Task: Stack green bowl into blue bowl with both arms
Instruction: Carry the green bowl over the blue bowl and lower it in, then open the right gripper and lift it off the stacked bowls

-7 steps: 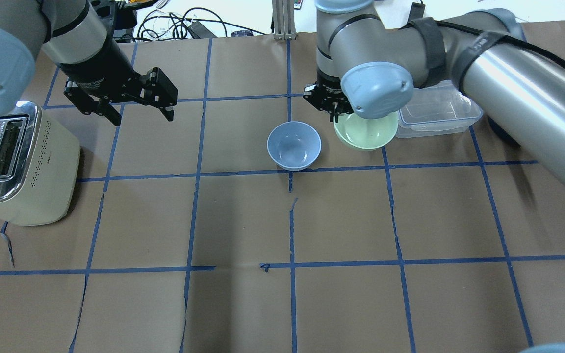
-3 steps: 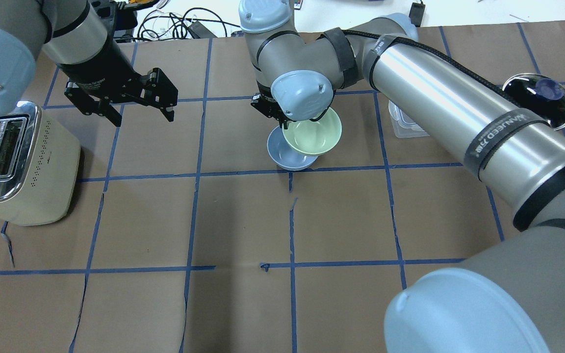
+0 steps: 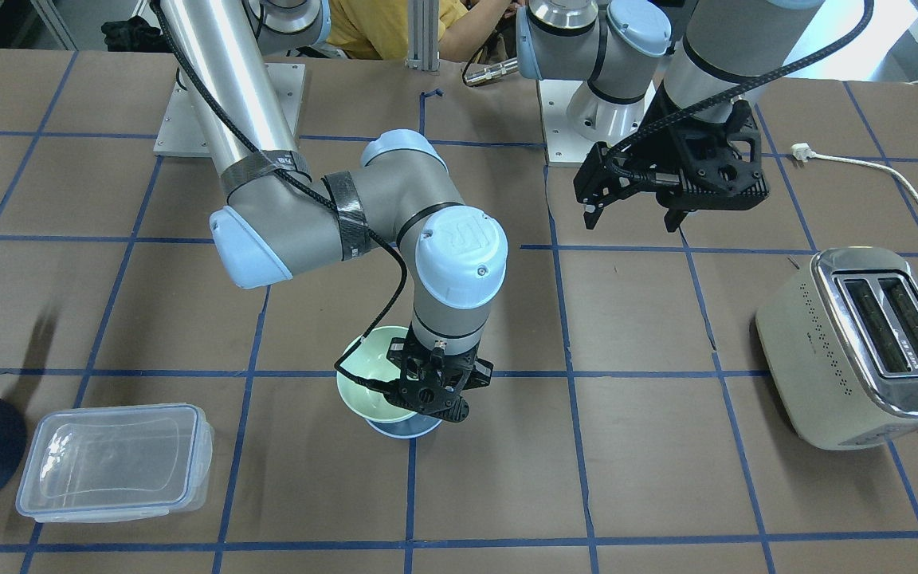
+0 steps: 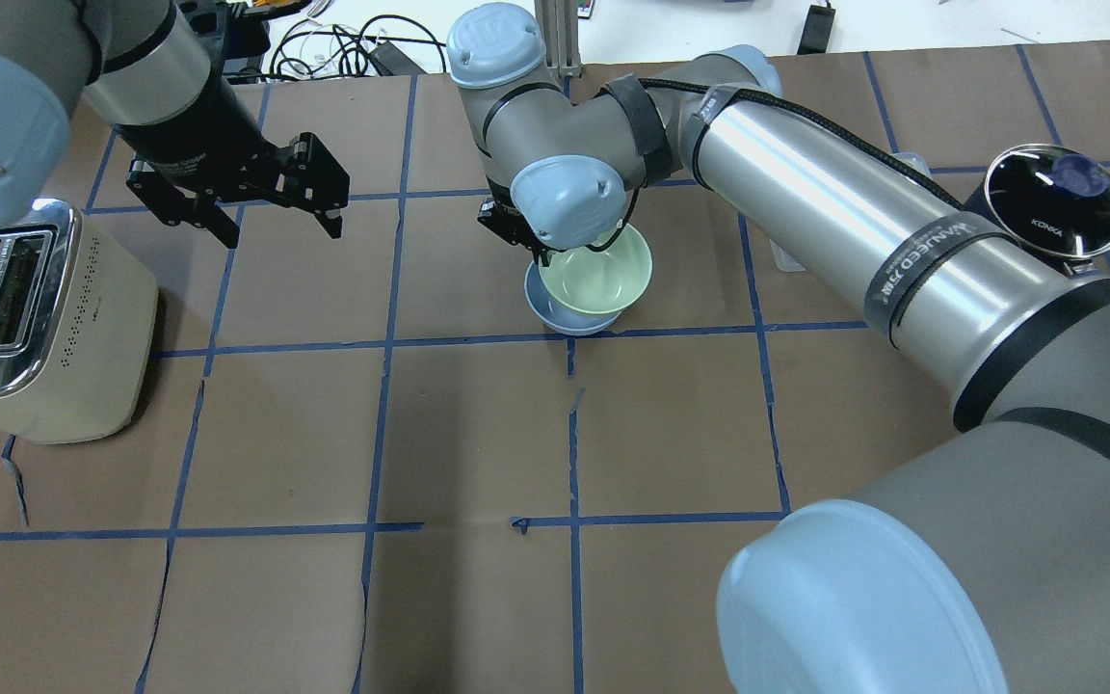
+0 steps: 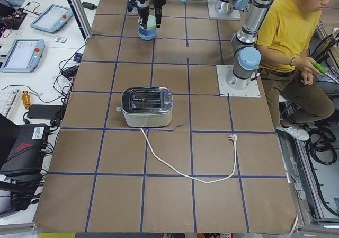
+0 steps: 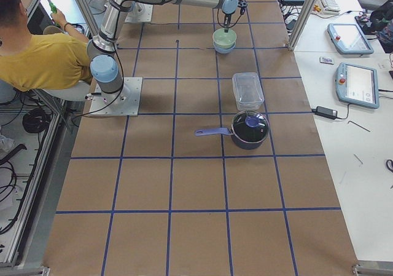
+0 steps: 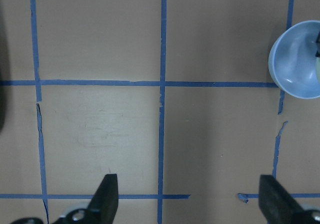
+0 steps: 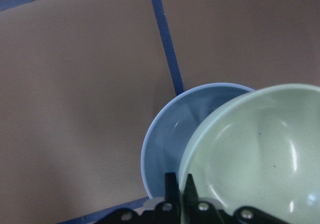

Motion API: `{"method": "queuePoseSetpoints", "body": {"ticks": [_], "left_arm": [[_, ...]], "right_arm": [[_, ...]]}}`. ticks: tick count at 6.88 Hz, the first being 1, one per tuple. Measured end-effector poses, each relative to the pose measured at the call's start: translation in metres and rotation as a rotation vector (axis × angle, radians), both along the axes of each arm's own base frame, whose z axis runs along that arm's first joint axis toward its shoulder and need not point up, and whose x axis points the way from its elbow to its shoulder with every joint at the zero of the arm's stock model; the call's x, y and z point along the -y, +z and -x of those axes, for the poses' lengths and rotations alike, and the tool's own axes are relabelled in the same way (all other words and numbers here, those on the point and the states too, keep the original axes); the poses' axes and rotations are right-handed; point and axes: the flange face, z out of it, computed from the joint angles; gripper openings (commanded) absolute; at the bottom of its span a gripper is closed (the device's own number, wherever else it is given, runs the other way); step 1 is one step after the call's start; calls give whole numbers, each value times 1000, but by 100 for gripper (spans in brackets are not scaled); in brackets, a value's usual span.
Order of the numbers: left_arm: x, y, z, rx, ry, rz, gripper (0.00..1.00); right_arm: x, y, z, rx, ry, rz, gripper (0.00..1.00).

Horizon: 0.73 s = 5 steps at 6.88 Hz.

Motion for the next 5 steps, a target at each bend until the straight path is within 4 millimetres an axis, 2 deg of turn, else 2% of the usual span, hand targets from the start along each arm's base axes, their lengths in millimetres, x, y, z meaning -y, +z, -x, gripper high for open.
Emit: {"method": "queuePoseSetpoints", "body": {"ticks": [1, 2, 3, 4, 5], "left_arm": [[0, 0, 0, 0, 0, 0, 100], [0, 0, 0, 0, 0, 0, 100], [0, 0, 0, 0, 0, -1, 100], [0, -1, 0, 0, 0, -1, 100], [0, -1, 0, 0, 0, -1, 100]], "right_arm": [[1, -3, -5, 19, 0, -8, 0], [1, -5, -11, 52, 2, -23, 56], [1, -9, -14, 66, 4, -32, 94], [1, -11, -15, 68, 9, -36, 100], [2, -9, -14, 62, 12, -32, 100]]}}
